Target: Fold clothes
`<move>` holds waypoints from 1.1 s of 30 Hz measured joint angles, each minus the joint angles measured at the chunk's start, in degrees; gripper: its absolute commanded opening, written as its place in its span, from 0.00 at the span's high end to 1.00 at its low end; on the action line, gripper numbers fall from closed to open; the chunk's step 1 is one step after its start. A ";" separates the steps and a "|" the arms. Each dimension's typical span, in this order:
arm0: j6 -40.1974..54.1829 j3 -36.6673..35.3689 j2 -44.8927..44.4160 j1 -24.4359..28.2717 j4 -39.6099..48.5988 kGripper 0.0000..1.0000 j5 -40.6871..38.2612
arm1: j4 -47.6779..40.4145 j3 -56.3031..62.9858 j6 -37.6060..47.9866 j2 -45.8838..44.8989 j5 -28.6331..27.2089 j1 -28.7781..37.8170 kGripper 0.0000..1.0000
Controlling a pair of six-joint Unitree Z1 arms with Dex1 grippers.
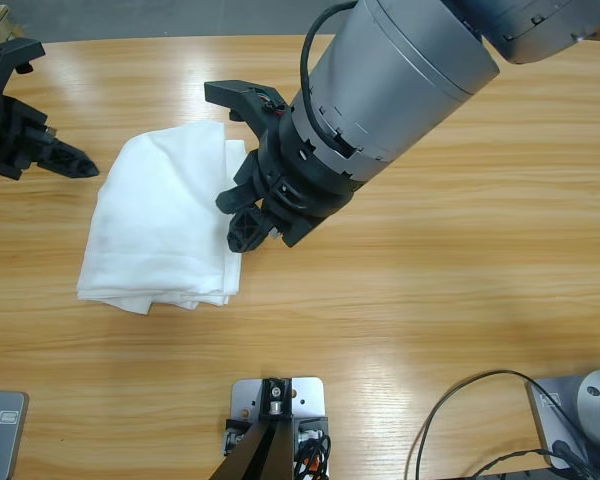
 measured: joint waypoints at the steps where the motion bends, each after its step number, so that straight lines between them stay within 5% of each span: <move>1: 0.22 -0.33 0.03 -0.14 0.75 0.61 0.72 | 0.25 -0.87 -0.64 0.59 -0.03 -0.01 1.00; 3: -0.18 -0.45 -0.02 -0.72 2.05 0.96 1.53 | 1.42 -4.43 -2.01 2.85 -0.04 -0.02 1.00; 4: -1.01 -0.20 -0.10 -1.18 2.39 1.00 1.67 | 2.09 -6.66 -2.52 4.26 -0.04 -0.02 1.00; 16: -12.19 6.16 -1.75 -5.65 1.62 1.00 0.92 | 8.52 -34.40 -4.71 23.22 3.41 -5.20 1.00; 24: -15.78 9.59 1.69 -5.92 -6.72 1.00 0.62 | 22.31 -60.86 -4.82 36.52 6.04 -5.37 1.00; 33: -17.47 4.59 6.42 -5.93 -7.81 1.00 0.55 | 31.68 -64.94 -5.49 47.65 7.35 -6.15 1.00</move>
